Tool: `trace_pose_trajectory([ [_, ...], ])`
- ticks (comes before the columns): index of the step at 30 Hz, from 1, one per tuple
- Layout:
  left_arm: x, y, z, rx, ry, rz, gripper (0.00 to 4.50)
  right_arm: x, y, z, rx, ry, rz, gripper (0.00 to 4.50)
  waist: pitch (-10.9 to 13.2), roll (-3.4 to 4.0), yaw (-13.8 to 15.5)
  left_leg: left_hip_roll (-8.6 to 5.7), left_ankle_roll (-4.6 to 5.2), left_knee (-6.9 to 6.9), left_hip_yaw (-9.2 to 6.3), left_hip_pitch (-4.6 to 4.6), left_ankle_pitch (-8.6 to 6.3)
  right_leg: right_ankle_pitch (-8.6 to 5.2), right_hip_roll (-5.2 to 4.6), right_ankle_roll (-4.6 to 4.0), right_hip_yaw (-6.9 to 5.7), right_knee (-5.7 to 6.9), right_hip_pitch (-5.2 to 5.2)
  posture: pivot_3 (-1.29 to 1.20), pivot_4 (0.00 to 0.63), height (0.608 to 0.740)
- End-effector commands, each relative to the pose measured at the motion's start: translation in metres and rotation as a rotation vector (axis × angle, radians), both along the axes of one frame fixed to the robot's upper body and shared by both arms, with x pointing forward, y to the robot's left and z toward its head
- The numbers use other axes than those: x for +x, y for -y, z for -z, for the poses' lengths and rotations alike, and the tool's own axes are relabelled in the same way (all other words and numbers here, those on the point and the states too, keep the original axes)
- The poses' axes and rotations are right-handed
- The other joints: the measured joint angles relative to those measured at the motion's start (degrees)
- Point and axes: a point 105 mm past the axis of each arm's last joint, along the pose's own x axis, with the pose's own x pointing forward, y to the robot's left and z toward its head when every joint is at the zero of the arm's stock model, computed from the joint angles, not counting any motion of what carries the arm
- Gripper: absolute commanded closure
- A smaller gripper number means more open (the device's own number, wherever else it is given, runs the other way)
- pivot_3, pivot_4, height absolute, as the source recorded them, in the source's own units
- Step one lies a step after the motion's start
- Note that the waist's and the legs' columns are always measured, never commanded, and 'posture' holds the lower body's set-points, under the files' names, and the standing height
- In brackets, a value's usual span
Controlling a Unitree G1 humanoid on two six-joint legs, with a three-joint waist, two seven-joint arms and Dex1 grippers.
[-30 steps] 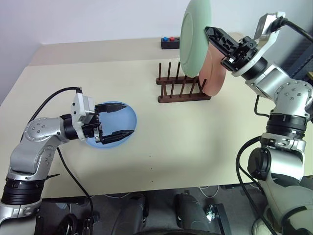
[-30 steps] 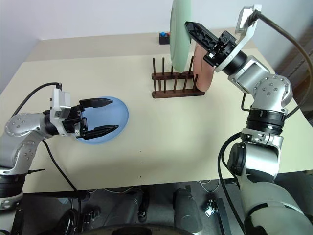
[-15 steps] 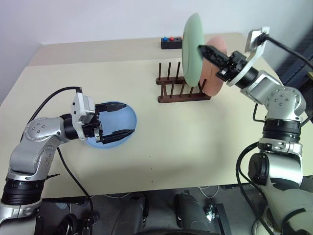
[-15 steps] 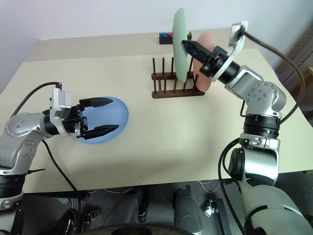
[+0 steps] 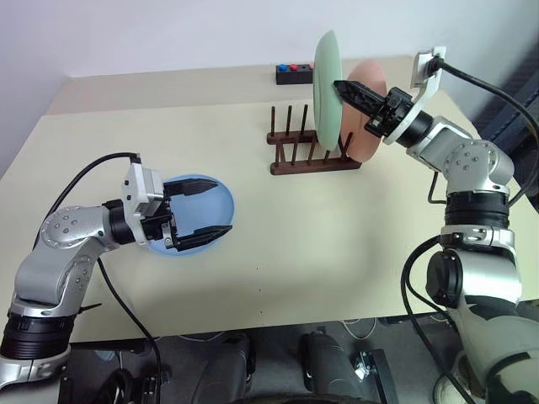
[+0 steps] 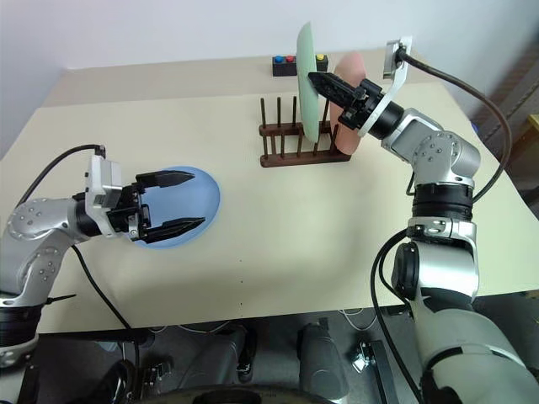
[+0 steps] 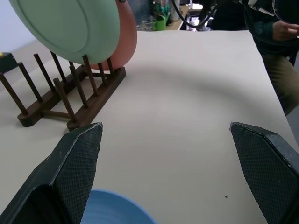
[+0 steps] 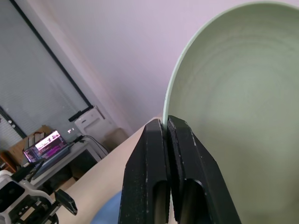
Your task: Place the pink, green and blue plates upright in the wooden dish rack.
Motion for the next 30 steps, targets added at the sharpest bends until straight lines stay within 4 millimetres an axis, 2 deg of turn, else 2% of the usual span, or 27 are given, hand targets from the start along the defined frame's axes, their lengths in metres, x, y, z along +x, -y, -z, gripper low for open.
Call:
trace_pose_trajectory([
  [1,-0.005,-0.002,-0.011,-0.004,0.044,-0.003,0.0,-0.001,-0.002,-0.017,-0.016,0.066,-0.016,4.46,0.0,0.0,0.0,0.0,0.0,0.0,0.0,0.0,0.0,0.0,0.0,0.0,0.0,0.0,0.0,0.0,0.15,0.74],
  [12,-0.006,-0.001,-0.012,-0.012,0.039,-0.005,0.0,-0.011,0.003,-0.027,-0.015,0.115,-0.067,4.46,0.0,0.0,0.1,0.0,0.0,-0.01,0.0,0.0,0.0,0.0,-0.01,0.0,0.0,-0.01,-0.01,0.0,0.15,0.74],
  [30,-0.008,0.001,-0.011,-0.008,0.031,0.002,0.0,0.016,0.004,-0.005,-0.083,0.019,-0.011,4.46,0.0,0.0,0.0,0.0,-0.01,-0.04,0.0,0.0,0.0,0.0,-0.01,0.0,0.0,-0.03,-0.01,0.0,0.15,0.74],
])
